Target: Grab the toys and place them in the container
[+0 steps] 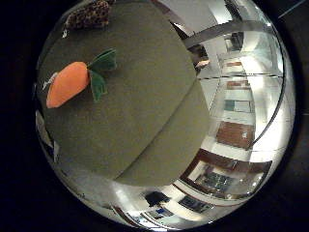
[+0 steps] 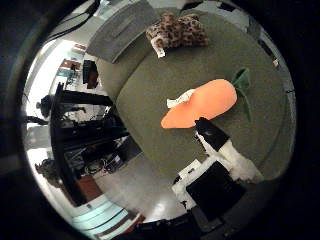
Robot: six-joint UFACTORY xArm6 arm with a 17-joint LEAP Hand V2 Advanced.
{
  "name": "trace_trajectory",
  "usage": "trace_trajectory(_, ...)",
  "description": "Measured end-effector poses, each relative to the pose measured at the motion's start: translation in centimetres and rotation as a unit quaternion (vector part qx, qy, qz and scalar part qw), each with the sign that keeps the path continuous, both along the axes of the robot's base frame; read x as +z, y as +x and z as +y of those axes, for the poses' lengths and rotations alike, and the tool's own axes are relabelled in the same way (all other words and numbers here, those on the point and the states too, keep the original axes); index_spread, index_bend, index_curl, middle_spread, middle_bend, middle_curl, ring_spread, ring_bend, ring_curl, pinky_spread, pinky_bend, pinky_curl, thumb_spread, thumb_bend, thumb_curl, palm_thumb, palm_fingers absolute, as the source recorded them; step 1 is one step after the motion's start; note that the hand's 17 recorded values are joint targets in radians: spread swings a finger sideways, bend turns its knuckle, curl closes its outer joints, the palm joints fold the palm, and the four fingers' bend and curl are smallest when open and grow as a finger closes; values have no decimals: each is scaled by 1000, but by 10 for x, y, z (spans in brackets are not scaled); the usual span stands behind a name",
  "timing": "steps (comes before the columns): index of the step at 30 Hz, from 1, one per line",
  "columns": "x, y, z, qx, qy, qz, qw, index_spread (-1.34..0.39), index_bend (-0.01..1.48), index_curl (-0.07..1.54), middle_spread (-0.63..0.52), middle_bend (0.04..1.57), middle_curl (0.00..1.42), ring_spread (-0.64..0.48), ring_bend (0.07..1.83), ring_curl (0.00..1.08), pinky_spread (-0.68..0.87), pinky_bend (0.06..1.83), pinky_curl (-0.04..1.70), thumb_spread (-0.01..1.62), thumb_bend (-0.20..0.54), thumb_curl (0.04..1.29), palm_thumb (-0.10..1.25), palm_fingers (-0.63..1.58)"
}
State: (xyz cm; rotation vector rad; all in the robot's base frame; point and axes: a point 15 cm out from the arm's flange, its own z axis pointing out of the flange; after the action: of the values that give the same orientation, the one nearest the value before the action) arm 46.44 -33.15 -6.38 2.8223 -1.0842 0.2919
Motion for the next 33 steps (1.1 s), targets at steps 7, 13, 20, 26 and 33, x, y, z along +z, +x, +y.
trace_trajectory(7,-18,-8,-4,2,2,5,1000,-461,167,291,-39,196,324,52,314,265,281,556,89,988,-22,476,867,167)
trace_trajectory(13,-33,-17,-6,2,6,14,1000,-466,170,292,-39,193,324,51,313,261,283,562,79,984,-22,484,872,180)
trace_trajectory(20,-43,-4,-16,3,0,5,1000,-467,172,296,-52,193,323,48,316,258,285,569,70,970,-22,495,879,196)
trace_trajectory(26,-50,4,-24,2,-4,1,1000,-471,174,296,-53,193,324,35,325,256,287,572,59,964,-22,501,881,210)
trace_trajectory(33,-56,3,-24,6,-3,4,1000,-478,175,301,-54,193,323,34,322,251,289,571,46,958,-24,509,885,227)
